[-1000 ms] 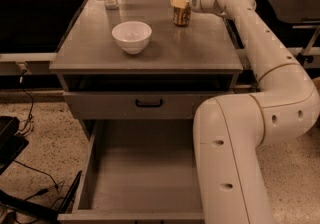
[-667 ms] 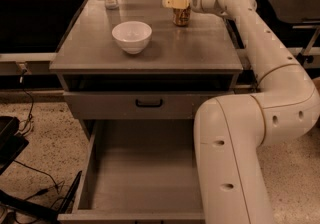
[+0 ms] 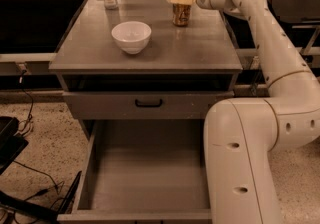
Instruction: Pick orange can from middle drawer and place on counter
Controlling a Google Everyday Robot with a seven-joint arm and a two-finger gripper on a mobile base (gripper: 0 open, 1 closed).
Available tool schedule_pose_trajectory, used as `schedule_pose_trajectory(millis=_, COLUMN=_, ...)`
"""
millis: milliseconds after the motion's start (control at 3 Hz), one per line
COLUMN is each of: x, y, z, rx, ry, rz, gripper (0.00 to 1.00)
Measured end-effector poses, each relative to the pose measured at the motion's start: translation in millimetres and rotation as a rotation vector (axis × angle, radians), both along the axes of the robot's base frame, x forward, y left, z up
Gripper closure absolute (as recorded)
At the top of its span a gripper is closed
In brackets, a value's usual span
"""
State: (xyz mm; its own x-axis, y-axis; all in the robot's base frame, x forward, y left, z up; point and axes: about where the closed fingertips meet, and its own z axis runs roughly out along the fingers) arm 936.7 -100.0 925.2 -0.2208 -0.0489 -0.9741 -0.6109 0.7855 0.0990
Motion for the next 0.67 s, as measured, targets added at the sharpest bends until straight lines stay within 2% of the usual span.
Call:
schedule_pose_trajectory(millis=333, x=-29.6, y=-12.8, z=24.5, rx=-0.083, ry=-0.032, rz=0.06, gripper=0.0)
schedule_pose_trajectory(millis=667, x=-63.1, y=-41.1, z=53.7, rx=-0.249, ry=-0.028, rz=0.033, gripper=0.0)
